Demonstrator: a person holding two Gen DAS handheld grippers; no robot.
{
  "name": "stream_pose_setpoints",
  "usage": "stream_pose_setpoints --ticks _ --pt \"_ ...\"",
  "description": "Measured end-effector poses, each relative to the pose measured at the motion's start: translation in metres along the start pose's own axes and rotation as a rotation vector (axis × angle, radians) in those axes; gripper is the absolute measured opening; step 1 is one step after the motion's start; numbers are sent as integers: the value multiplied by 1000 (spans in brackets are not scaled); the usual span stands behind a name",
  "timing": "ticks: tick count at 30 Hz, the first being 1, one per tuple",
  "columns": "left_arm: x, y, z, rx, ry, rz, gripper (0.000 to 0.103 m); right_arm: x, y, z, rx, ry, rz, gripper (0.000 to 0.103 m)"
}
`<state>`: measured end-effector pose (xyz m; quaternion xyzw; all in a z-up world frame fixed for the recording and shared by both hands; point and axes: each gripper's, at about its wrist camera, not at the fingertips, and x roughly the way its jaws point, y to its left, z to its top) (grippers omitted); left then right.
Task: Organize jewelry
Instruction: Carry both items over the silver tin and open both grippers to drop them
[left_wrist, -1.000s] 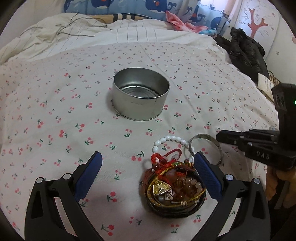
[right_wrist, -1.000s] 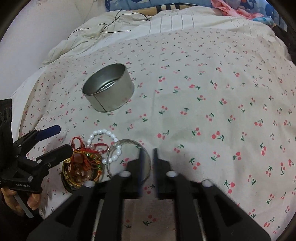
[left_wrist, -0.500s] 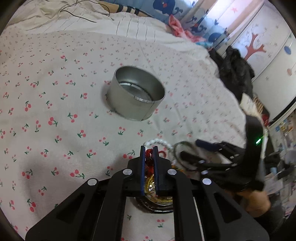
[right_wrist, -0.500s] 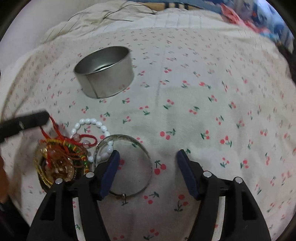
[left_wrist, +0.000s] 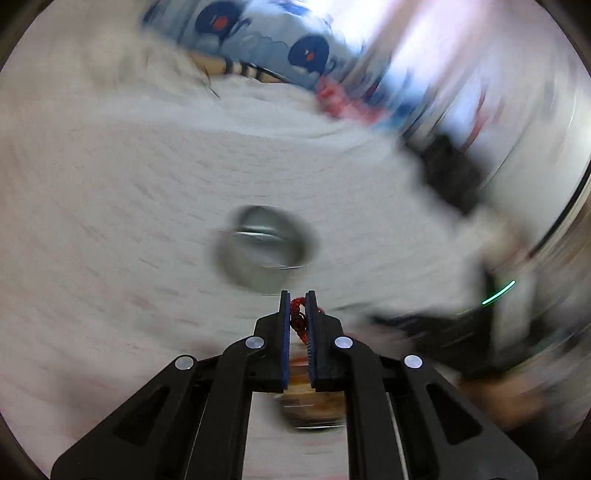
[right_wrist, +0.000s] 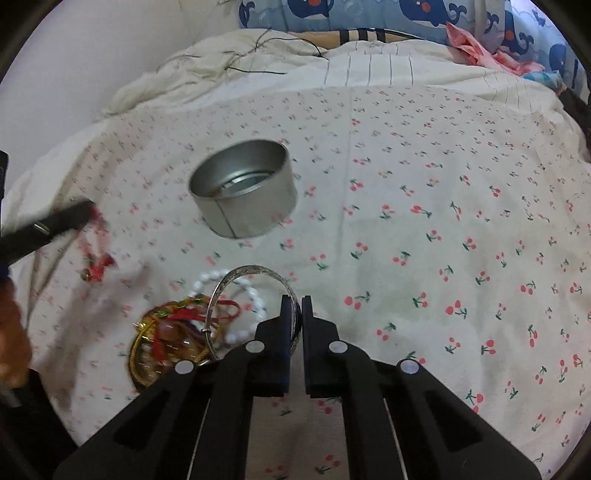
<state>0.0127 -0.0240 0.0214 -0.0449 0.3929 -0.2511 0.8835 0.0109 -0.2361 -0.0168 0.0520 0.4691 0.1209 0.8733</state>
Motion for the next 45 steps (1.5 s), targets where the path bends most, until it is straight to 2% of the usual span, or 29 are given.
stream_pose_setpoints --ticks 2,5,13,20,26,31,37,45 --pt "5 1 -4 -43 19 -71 7 -2 1 1 3 -6 1 6" --pt "5 -3 -3 -29 7 -81 7 -3 1 2 17 -11 17 6" --pt "4 0 -1 -83 -4 -130 7 -16 -1 7 39 -56 30 6" --pt "12 -6 16 -78 -35 -94 7 -32 6 28 28 -136 24 6" --pt "27 -1 45 -103 -75 -76 7 -35 3 47 57 -175 40 6" --pt "46 6 62 -122 -70 -71 7 -38 11 66 25 -211 18 6" --pt "60 9 69 -113 -71 -59 7 -27 14 83 27 -225 3 6" --pt "72 16 76 -127 -71 -70 7 3 5 93 37 -196 -49 6"
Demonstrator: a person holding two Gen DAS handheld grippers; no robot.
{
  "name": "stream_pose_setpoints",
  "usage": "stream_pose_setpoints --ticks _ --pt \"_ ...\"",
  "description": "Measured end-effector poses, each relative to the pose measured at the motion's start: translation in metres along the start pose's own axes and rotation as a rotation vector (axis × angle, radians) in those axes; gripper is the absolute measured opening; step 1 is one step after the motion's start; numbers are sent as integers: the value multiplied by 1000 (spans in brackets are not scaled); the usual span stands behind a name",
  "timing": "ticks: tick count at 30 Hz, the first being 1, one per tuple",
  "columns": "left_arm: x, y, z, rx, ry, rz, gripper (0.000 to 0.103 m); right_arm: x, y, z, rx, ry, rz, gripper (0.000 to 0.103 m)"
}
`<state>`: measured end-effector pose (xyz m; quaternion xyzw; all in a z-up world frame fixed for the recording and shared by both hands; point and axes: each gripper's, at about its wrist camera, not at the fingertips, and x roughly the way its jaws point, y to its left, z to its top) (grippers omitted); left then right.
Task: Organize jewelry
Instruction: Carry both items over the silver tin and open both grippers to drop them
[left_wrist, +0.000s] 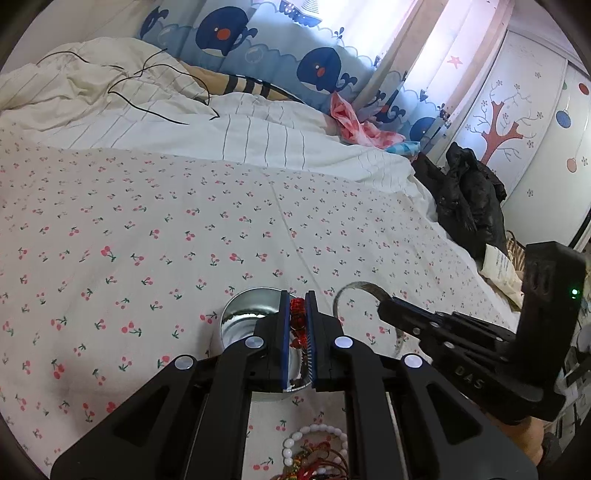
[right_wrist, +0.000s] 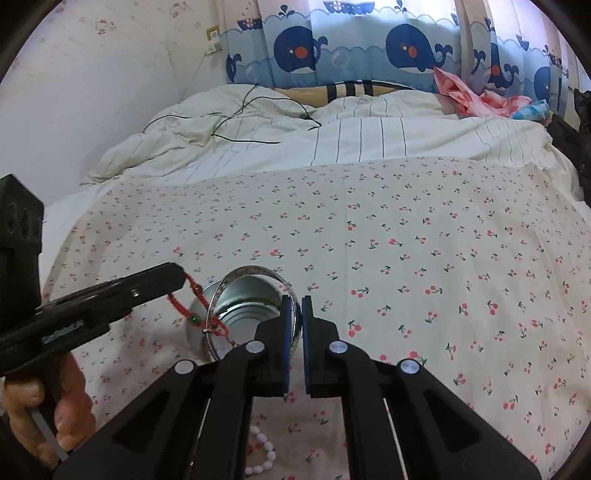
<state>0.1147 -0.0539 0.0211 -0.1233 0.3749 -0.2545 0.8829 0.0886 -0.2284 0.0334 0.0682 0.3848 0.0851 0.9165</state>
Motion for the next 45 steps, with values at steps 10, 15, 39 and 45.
stream_pose_setpoints --ticks 10,15,39,45 --pt "38 12 -10 2 117 76 8 22 7 2 -37 19 -26 6" --pt "33 11 -9 27 113 140 30 29 15 -1 -57 31 -28 6" --pt "-19 5 -14 118 -45 463 77 43 38 -9 -58 28 -3 48" --pt "-19 -5 -17 162 -56 489 80 42 34 -11 -38 32 0 53"
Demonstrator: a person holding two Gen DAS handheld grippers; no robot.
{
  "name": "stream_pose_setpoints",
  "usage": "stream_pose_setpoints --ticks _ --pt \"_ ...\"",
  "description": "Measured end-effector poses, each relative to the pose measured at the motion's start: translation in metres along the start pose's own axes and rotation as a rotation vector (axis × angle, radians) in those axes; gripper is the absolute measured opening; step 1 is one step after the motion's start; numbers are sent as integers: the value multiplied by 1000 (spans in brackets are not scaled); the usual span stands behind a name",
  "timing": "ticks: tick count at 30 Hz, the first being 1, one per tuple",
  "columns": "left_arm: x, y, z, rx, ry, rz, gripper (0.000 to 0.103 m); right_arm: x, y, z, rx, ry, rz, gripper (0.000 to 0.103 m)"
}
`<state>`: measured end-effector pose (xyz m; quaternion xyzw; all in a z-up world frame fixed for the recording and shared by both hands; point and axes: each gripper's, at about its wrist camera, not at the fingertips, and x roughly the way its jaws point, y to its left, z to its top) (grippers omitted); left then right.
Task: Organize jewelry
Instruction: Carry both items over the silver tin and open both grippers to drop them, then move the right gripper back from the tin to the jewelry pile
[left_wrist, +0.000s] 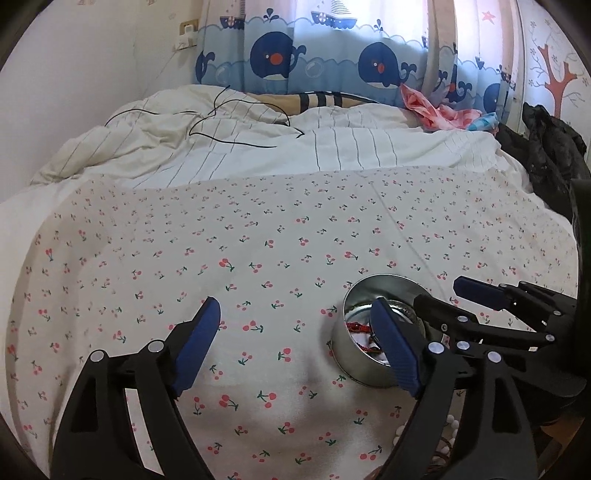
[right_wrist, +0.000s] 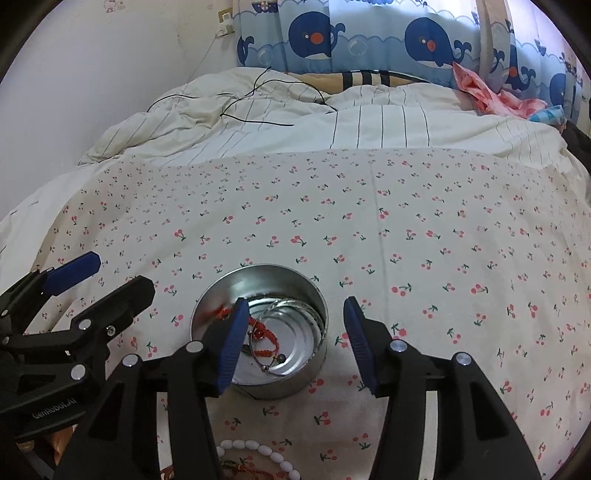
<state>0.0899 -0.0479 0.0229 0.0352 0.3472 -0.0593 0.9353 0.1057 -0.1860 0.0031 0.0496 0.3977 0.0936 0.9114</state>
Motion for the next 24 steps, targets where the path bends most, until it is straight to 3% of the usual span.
stream_pose_setpoints --ticks 24 --pt "-6 -2 1 26 -24 31 83 3 -7 -5 36 16 7 67"
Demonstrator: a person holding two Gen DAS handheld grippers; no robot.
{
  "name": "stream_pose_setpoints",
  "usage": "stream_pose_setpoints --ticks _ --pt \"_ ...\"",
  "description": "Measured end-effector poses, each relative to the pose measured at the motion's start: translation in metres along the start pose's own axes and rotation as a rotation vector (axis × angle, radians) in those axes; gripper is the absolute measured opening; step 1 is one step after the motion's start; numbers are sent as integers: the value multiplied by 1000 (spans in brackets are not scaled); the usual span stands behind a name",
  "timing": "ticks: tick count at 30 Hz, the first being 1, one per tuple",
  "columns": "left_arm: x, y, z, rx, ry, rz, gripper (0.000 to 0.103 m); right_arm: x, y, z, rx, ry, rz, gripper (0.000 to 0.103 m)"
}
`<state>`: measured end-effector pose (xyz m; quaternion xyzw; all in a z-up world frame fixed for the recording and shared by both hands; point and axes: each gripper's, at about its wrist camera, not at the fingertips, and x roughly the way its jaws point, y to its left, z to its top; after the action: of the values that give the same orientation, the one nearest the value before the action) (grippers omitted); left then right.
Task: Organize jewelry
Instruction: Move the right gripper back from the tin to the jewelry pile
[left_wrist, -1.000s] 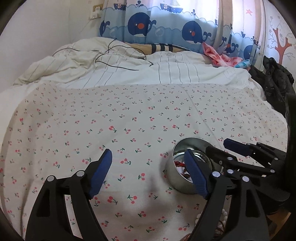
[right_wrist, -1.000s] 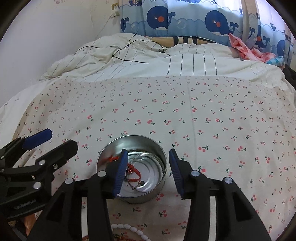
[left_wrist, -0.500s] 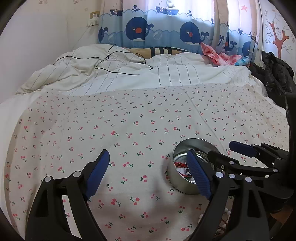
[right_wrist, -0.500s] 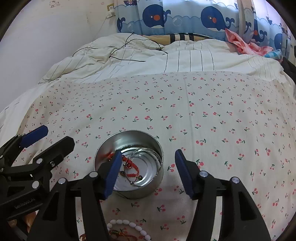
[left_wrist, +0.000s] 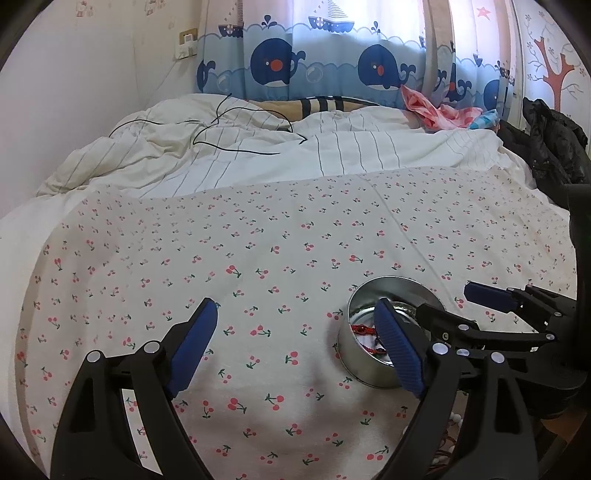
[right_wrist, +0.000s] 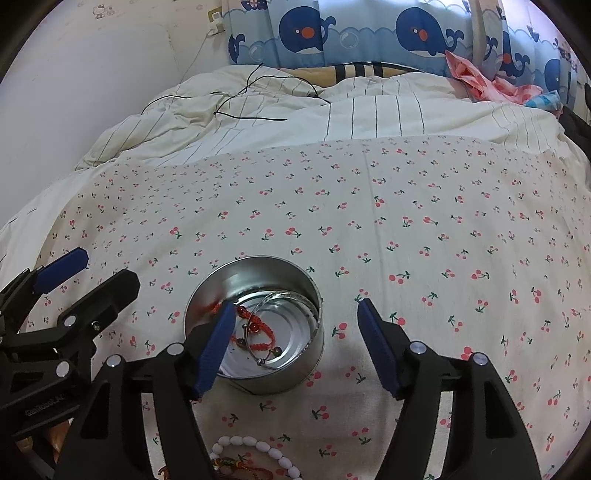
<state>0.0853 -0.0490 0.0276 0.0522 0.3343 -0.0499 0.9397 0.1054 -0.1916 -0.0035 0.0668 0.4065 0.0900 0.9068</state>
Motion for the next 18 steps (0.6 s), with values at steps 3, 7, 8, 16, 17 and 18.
stream_pose_setpoints --ticks 3,7,8,16,17,18 --pt "0 2 1 -4 11 -18 84 -2 -1 1 -7 8 -2 69" --pt "3 11 0 -42 62 -91 87 -10 -3 1 -46 24 -17 73" --pt "5 13 -1 -49 76 -104 87 -11 -4 0 -57 30 -20 73" --pt "23 59 -19 -199 235 -206 87 -22 -24 -25 -126 143 11 73" --pt "25 61 -23 -211 250 -218 87 -24 -24 -30 -135 161 31 73" --pt "25 64 -26 -220 271 -237 87 -26 -25 -34 -142 178 53 73"
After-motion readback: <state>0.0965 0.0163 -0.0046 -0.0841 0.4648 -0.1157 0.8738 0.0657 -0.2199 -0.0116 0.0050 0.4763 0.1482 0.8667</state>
